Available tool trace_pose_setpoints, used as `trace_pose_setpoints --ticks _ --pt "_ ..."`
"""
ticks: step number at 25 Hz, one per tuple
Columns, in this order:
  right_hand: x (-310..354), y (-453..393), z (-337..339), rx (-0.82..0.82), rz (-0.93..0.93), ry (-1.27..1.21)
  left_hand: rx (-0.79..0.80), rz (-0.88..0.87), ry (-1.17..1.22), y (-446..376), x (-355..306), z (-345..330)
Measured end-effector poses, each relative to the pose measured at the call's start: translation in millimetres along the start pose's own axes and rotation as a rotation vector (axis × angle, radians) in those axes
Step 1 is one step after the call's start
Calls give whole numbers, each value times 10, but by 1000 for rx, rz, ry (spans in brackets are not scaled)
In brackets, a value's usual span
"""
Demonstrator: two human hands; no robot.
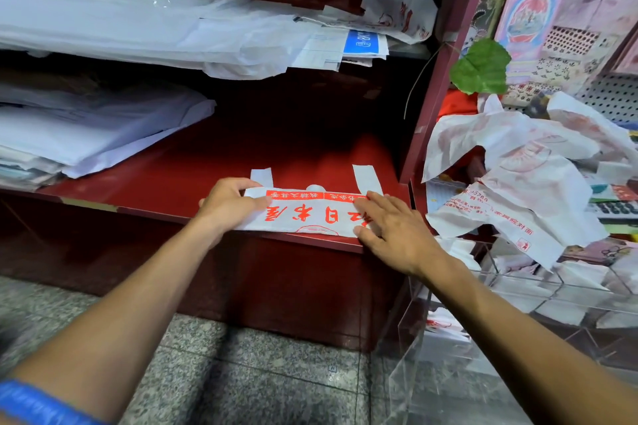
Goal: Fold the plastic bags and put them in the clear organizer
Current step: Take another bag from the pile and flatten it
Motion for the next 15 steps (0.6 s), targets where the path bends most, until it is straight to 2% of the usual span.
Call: trace_pose_setpoints --ticks 2,5,7,11,15 --pt "-44 -23 19 26 -34 -24 13 69 212 20 -21 -15" --pt "-133 -113 65 60 -112 -130 -39 46 239 27 -64 35" --pt "-225 -232 105 21 -162 -205 -39 29 257 61 -91 32" --pt "-278 -350 70 -4 -154 -105 -59 31 395 79 -103 56" --pt "-355 -369 109 -24 -250 -253 -116 30 467 70 -69 139"
Point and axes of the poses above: each hand's wrist, its own y-axis away from the middle knuckle, its own z-axis out of the back of the hand, x = y × z, the point moved 10 cm from there along -y, towards the middle knuckle, and after that the axes turned 13 degrees about -x, right-handed, at the moved point
